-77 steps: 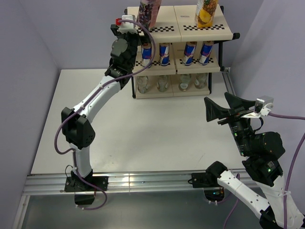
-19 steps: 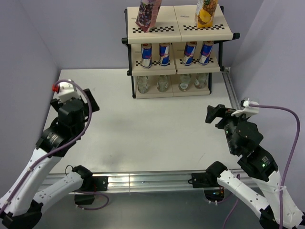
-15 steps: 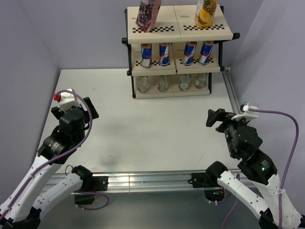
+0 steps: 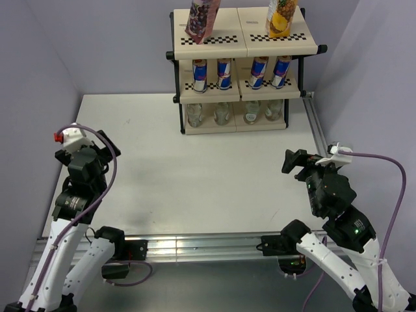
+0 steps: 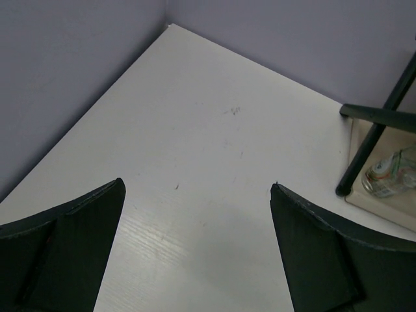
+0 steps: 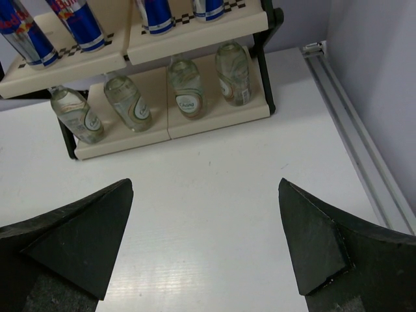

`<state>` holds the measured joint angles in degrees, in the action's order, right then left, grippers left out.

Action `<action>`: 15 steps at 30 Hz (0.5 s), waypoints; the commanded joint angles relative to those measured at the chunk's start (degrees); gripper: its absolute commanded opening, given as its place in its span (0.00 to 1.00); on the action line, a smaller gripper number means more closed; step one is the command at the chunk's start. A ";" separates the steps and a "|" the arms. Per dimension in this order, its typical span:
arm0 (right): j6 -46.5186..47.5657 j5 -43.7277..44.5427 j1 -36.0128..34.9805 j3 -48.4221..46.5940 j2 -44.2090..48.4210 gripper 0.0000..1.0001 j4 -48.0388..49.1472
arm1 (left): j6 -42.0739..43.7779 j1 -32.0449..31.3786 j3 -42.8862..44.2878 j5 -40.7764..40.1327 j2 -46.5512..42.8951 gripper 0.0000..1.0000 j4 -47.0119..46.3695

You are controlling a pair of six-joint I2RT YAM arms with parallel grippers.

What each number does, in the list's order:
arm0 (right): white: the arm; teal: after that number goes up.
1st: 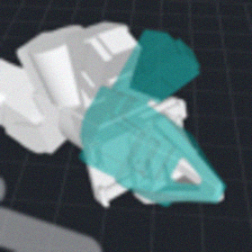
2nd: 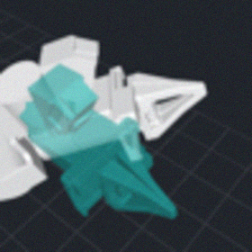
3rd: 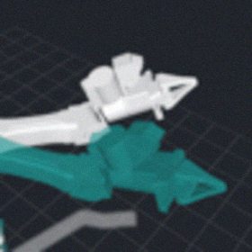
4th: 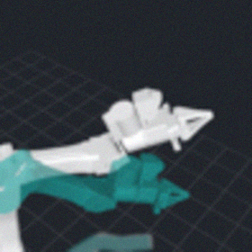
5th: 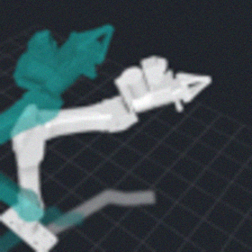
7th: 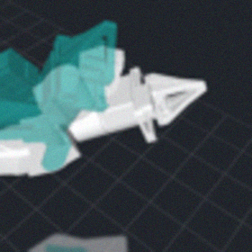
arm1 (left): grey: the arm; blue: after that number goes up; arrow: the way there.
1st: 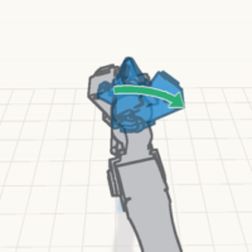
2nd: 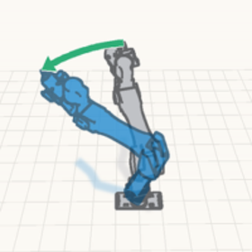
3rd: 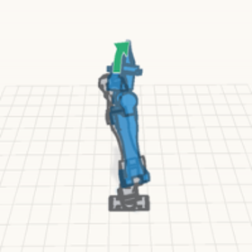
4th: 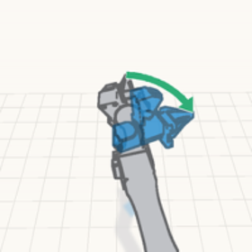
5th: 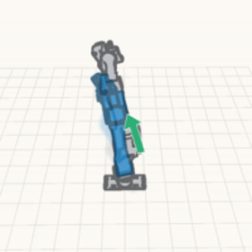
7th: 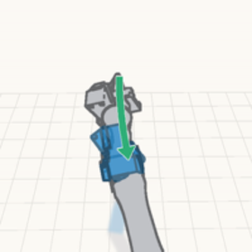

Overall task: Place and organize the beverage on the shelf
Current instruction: Reset both arms

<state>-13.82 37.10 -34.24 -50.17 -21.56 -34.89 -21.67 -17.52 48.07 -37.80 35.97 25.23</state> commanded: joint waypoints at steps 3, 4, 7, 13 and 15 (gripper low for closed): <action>1.26 2.80 0.22 -0.36 0.56 1.00 4.22 | 0.84 7.49 -1.31 8.78 -1.51 1.00 -4.58; 1.17 2.89 0.23 -0.19 0.56 1.00 4.39 | 0.93 7.76 -1.66 9.15 -1.51 1.00 -4.49; -0.23 2.80 0.23 0.69 0.91 1.00 5.27 | 1.10 7.85 -2.10 10.02 -1.60 0.99 -4.75; -0.77 2.89 0.23 2.97 1.96 1.00 7.21 | 1.19 7.85 -1.93 12.40 -0.99 0.99 -5.11; -0.94 3.59 0.23 3.50 1.61 1.00 7.30 | 1.28 7.85 -1.93 12.58 -0.81 0.99 -5.11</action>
<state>-13.93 38.50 -34.24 -47.55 -20.10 -30.68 -21.65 -9.93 46.09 -27.44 35.09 22.90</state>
